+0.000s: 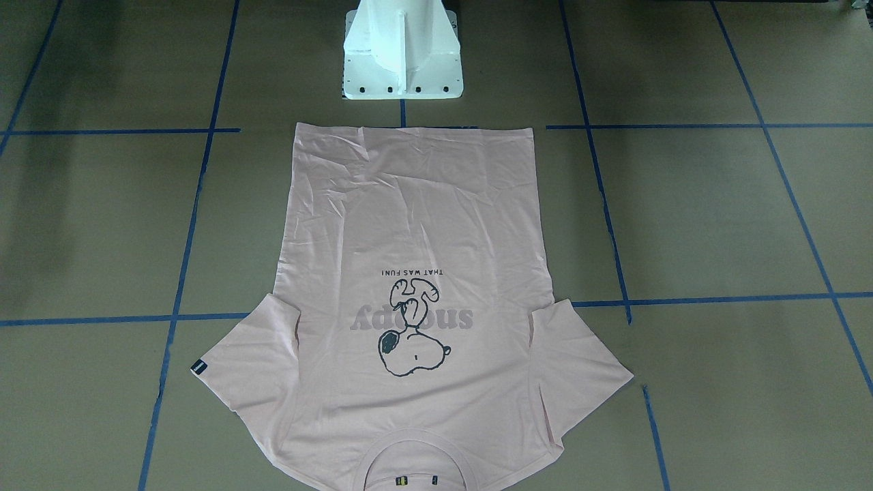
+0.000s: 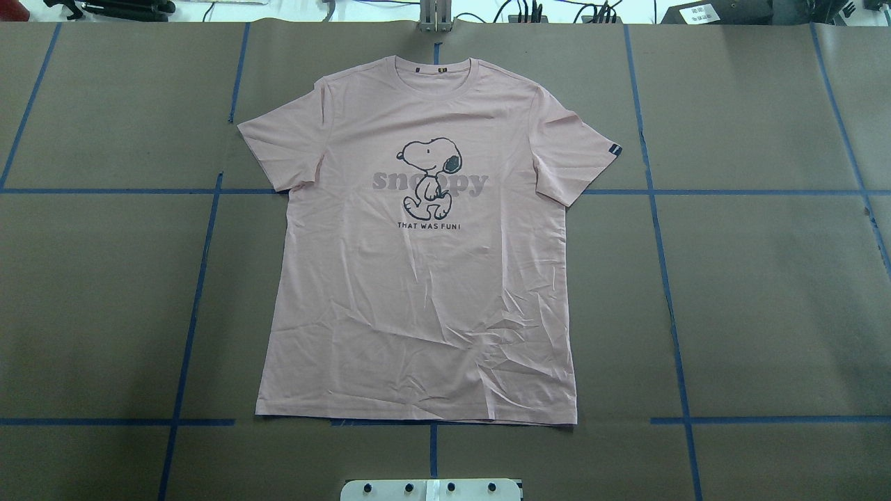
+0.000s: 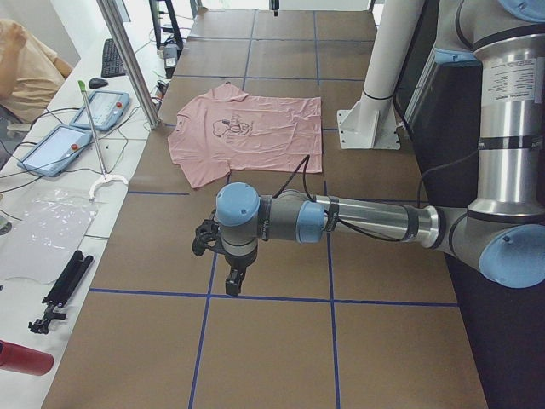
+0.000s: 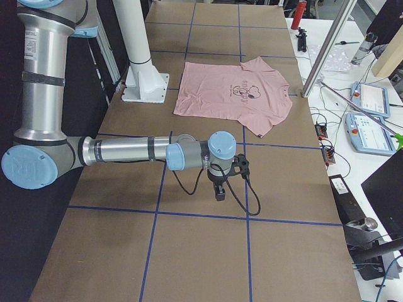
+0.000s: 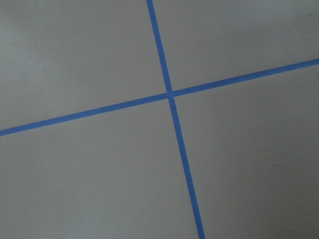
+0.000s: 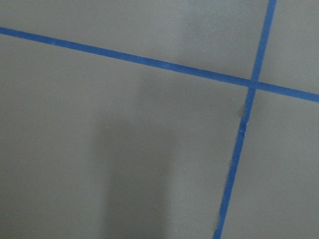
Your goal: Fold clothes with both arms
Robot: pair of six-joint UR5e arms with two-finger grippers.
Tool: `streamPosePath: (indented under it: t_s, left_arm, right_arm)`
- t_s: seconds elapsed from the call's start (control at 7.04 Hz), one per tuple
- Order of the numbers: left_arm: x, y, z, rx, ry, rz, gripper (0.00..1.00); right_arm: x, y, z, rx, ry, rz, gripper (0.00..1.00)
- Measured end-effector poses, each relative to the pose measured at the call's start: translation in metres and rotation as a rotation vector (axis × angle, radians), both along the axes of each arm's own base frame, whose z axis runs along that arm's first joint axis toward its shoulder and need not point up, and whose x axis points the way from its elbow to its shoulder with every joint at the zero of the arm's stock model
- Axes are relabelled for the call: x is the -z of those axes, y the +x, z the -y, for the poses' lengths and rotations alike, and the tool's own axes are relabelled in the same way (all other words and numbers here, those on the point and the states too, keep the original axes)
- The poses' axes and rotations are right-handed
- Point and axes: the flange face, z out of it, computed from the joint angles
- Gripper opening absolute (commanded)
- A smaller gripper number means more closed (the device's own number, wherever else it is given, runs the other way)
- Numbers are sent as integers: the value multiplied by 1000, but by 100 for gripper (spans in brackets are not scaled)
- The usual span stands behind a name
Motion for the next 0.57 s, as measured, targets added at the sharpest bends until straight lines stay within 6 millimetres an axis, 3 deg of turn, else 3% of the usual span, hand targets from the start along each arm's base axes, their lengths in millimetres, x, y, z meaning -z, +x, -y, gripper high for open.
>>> streamPosePath:
  t_s: [0.14, 0.28, 0.57]
  left_arm:
    - [0, 1, 0, -1, 0, 0, 100]
    - [1, 1, 0, -1, 4, -1, 100]
    - [2, 1, -1, -4, 13, -2, 100]
  right_arm:
    - [14, -14, 7, 6, 42, 47, 100]
    - [41, -44, 22, -8, 43, 86, 100]
    - [129, -142, 73, -131, -20, 99, 100]
